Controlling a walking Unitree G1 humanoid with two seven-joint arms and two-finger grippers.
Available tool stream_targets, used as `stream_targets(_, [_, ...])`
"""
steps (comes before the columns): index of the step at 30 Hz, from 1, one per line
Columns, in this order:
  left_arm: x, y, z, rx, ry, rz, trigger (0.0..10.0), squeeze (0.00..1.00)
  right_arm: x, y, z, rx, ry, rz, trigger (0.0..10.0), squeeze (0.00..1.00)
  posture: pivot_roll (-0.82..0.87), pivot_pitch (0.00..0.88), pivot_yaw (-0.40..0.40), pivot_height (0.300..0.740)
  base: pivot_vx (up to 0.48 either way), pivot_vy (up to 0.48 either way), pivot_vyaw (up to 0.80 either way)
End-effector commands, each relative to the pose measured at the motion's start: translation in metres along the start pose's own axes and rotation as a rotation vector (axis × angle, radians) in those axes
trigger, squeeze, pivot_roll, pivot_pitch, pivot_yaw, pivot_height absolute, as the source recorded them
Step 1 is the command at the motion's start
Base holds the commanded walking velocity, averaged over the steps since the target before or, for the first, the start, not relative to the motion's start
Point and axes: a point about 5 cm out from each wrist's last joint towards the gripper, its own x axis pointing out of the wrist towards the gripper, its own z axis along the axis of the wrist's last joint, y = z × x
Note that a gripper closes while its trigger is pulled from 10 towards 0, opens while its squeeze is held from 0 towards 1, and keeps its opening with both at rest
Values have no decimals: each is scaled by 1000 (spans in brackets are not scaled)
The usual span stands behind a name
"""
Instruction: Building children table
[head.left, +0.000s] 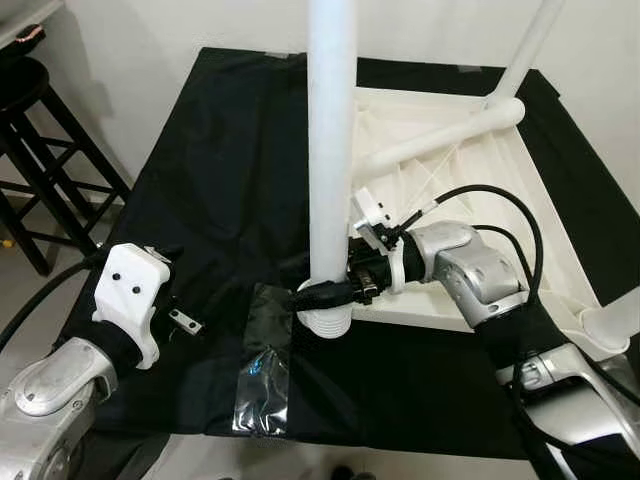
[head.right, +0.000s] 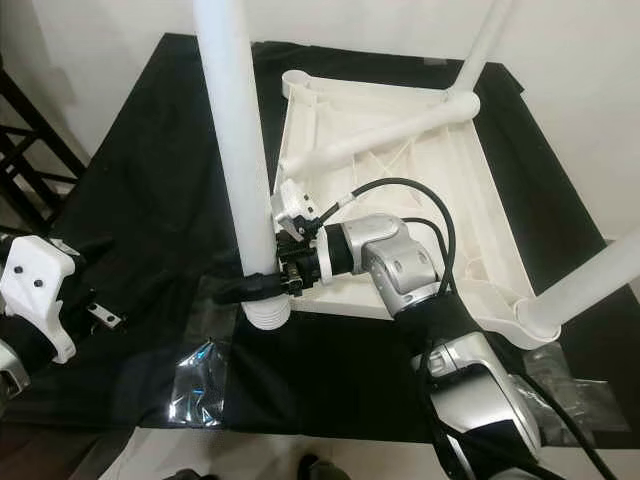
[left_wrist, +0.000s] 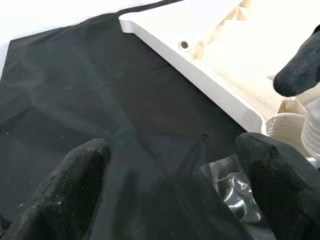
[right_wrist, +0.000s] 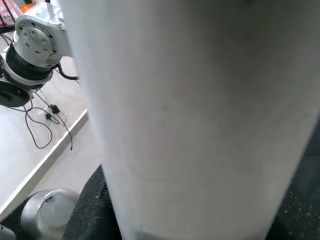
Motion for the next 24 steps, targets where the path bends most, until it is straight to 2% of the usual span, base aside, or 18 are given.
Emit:
stream_targets(1, [-2, 0, -2, -4, 18, -17, 10000, 0, 1, -1, -11, 38, 18, -17, 10000, 0, 123, 261, -45, 740, 0, 0, 0])
stream_targets(5, [-4, -1, -2, -6, 19, -18, 10000, 0, -2, -3, -13, 38, 13, -26, 10000, 0, 124, 261, -44, 740, 0, 0, 0])
stream_targets(7, [-9, -1, 0, -11, 20, -24, 10000, 0, -11, -10, -16, 36, 20, -64, 10000, 0, 124, 273, -39, 740, 0, 0, 0])
stream_targets(12, [-14, -3, 3, -27, 19, -34, 10000, 0, -15, -17, -17, 37, 16, -98, 10000, 0, 127, 285, -35, 740, 0, 0, 0])
stream_targets(19, [-29, -9, 11, -43, 18, -56, 10000, 0, -2, -18, -16, 37, -1, -24, 10000, 0, 162, 331, -43, 740, 0, 0, 0])
stream_targets(24, [-33, -11, 14, -47, 20, -62, 10000, 0, 6, -15, -15, 24, 15, 53, 10000, 0, 169, 347, -46, 740, 0, 0, 0])
